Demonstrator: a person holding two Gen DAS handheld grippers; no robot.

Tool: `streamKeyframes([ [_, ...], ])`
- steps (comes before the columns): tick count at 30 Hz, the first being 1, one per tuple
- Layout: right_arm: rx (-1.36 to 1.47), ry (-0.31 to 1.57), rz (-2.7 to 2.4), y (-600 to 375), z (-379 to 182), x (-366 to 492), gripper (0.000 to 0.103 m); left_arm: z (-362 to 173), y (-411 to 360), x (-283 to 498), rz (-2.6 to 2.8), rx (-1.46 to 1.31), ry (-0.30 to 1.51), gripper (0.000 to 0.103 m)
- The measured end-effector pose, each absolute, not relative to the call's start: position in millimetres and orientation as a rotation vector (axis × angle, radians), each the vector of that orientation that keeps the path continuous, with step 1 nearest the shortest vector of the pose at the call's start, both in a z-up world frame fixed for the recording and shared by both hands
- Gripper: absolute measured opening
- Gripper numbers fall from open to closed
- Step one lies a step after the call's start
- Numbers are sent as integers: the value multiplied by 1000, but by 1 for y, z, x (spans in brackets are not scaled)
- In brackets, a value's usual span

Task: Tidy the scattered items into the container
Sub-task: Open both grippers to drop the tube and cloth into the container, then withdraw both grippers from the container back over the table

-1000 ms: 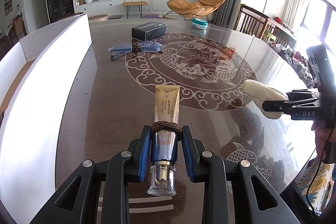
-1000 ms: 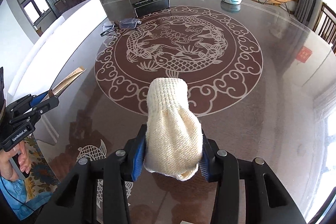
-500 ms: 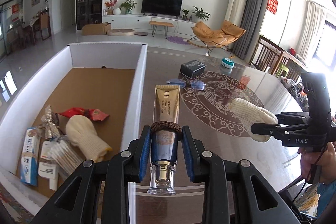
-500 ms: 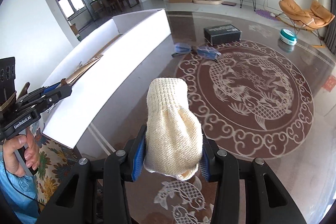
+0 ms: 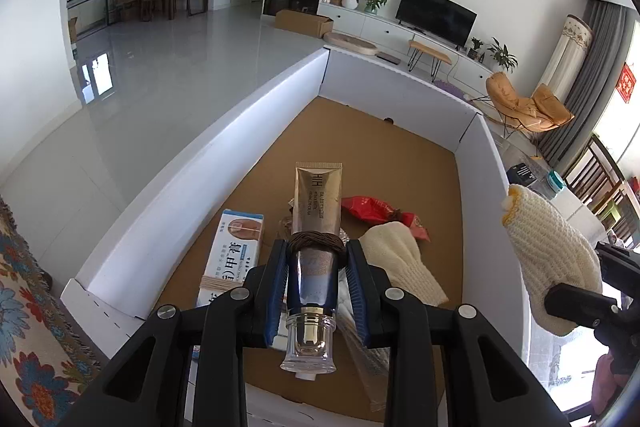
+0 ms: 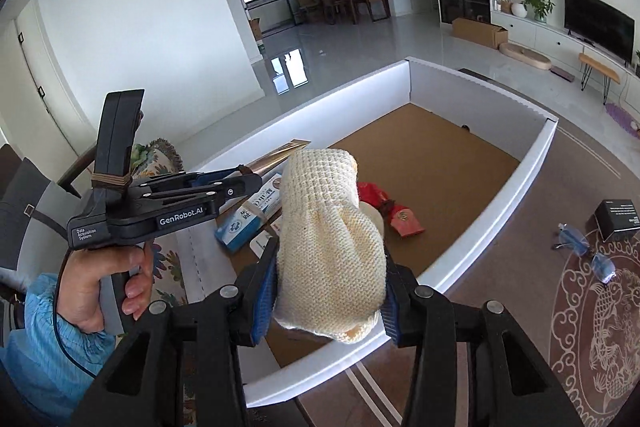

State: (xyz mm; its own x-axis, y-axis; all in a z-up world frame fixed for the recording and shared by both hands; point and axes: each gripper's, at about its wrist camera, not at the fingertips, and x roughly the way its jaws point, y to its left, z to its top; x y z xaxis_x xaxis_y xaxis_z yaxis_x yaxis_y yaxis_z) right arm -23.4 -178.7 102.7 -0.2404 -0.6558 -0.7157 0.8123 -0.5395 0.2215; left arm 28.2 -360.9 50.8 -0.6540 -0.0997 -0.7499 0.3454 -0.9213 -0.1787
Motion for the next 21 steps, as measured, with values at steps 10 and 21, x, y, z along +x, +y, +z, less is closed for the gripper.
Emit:
streamKeyframes([
  [10,1060,414,-1889,-236,43,-13,79,19,-369,22,-2516,1244,418,51],
  [21,879,276,-2073,-168,72,-20,93,52,-333,41,-2589,1082,303,74],
])
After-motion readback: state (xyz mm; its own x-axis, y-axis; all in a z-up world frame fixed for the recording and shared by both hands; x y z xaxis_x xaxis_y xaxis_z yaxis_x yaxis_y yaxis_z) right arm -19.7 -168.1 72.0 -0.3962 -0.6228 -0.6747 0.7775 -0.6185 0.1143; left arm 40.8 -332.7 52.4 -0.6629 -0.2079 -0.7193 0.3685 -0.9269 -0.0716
